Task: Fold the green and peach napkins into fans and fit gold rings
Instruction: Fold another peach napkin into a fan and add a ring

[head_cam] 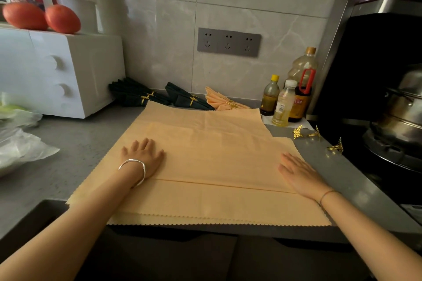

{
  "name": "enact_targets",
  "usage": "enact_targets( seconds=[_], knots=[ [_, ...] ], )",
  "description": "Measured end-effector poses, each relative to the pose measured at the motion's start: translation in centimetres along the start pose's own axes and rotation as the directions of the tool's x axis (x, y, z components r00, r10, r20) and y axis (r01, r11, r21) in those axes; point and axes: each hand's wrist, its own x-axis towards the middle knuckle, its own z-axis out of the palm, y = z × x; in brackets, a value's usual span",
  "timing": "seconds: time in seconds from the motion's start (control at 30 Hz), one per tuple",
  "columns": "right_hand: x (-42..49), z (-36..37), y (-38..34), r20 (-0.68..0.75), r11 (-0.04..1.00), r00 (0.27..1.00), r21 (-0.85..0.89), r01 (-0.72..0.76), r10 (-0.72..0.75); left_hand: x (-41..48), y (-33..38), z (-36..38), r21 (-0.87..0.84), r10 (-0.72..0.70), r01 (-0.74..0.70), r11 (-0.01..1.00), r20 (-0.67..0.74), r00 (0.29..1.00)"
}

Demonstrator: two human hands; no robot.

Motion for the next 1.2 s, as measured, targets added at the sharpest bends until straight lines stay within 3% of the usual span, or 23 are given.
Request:
enact_targets(
  seconds=[0.1,0.2,0.33,0.57,0.67,0.73,0.9,1.0,1.2],
  knots=[
    [0.6,-0.5,-0.4,0.011,1.0,1.0,0.002,-0.011,0.011,0.2,-1.3,-0.1,-0.033,-0.018,0.018,0.999,-0.015,1.0],
    [2.1,-1.4,-2.1,-0.058,0.994,0.998,0.108,-0.029,0.035,0.1,-1.4,0.0,-0.052,-0.017,0.016,0.999,-0.033,0.999],
    [6.0,-1.8,-6.8,-0.048,0.976,0.997,0.205,0.075,-0.066,0.2,-1.3,0.1,-0.069,-0.03,0.027,0.997,-0.042,0.999],
    [14.0,-1.5,-14.9,0.114,0.982,0.989,0.175,0.074,-0.095,0.4,-1.3,0.5,-0.089,-0.058,0.052,0.995,-0.058,0.997],
    [16.3,-1.1,-16.7,0.064,0.995,0.993,0.032,0.095,-0.097,0.4,-1.2,0.4,-0.095,-0.056,0.05,0.994,-0.057,0.997],
    [17.5,-0.9,-18.2,0.04,0.994,0.993,0.029,0.106,-0.107,0.4,-1.2,0.3,-0.097,-0.049,0.043,0.994,-0.06,0.997],
    [19.3,0.4,-23.3,0.051,0.929,0.962,0.277,0.244,-0.267,0.4,-1.3,0.4,-0.116,-0.06,0.053,0.992,-0.053,0.997],
    [20.0,1.7,-26.3,0.024,0.887,0.932,0.316,0.337,-0.362,0.4,-1.3,0.3,-0.119,-0.059,0.053,0.992,-0.051,0.997],
    [20.9,3.6,-29.7,-0.023,0.843,0.929,0.413,0.345,-0.369,0.3,-1.2,0.1,-0.121,-0.066,0.06,0.991,-0.04,0.997]
  ],
)
